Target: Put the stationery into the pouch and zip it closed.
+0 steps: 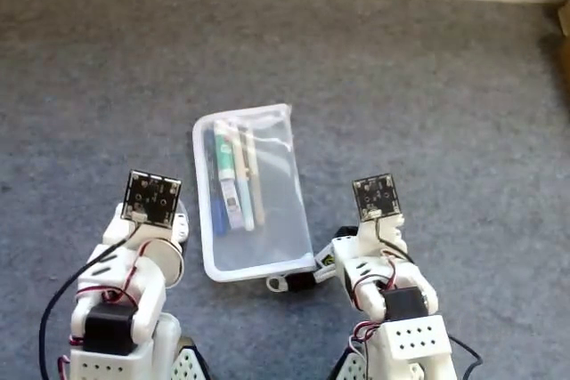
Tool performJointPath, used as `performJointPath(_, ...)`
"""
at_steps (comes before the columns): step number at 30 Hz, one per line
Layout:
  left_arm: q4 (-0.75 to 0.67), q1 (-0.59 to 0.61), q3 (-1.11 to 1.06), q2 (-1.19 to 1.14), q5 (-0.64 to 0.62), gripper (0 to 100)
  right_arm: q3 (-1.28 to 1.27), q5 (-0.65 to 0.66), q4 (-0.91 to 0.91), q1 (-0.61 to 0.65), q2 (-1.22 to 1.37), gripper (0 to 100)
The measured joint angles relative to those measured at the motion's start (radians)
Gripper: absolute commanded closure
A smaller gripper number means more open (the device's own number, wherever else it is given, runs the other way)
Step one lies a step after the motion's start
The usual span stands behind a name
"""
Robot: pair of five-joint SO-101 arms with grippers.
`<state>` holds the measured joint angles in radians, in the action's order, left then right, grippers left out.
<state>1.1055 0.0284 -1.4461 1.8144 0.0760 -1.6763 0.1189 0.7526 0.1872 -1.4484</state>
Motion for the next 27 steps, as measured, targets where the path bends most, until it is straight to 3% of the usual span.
performJointPath(11, -0.011, 0.000, -0.224, 0.000, -0.002, 99, 0.000, 0.000, 0.000, 0.000, 0.000, 99.5)
performJointPath(27, -0.021, 0.002, -0.227, 0.003, 0.000, 99, 0.000, 0.000, 0.000, 0.000, 0.000, 99.5)
